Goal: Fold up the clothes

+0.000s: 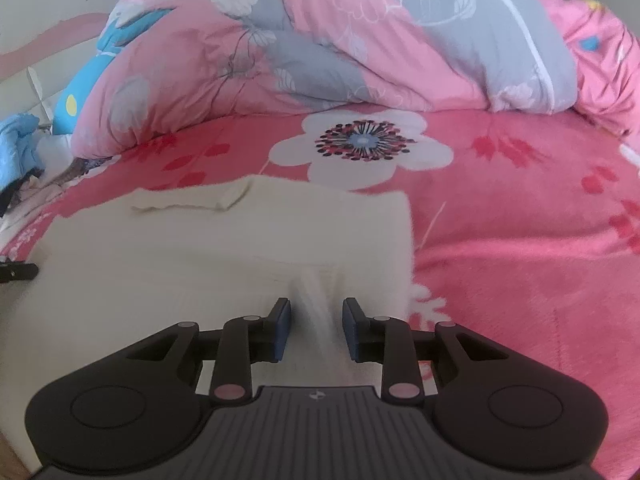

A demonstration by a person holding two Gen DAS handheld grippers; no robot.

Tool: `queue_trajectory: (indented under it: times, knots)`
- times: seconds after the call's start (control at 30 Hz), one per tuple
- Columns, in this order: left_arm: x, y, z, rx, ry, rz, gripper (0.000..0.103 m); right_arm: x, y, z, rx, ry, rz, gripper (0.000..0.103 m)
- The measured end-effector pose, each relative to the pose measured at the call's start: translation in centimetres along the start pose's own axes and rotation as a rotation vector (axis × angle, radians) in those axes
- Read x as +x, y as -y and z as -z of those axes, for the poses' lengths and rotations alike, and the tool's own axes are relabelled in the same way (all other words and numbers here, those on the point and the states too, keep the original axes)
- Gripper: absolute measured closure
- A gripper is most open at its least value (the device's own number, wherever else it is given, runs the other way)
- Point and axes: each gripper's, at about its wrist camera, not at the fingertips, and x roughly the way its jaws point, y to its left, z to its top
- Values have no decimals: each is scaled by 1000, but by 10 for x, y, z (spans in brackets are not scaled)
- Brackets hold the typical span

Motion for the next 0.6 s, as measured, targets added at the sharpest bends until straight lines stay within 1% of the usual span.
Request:
queue_trajectory:
  times: [0.03, 0.1, 0.13, 0.27, 0.37, 0.5, 0.6]
  knots:
    - [-1, 0, 0, -3, 3, -3, 96, -2, -1, 1, -1, 6, 0, 86]
    - [-5, 1, -1, -11, 15, -3, 96, -7, -6, 2, -16, 24, 16, 93]
    - [-9, 1, -2, -15, 26, -2, 96, -10, -8, 2, -23, 37, 24, 93]
    - [-21, 0, -10, -33, 66, 9, 97, -25, -11, 0, -27, 94, 40, 94]
    - [-27, 2, -16, -31, 93, 2, 97, -35, -12, -7, -24, 132, 37, 94]
    - [-25, 3, -30, -15, 117, -5, 97, -39, -11, -17, -19, 173, 35, 95]
    - [-18, 3, -40, 5, 127, -14, 97, -35, -10, -28, -17, 191, 35, 95]
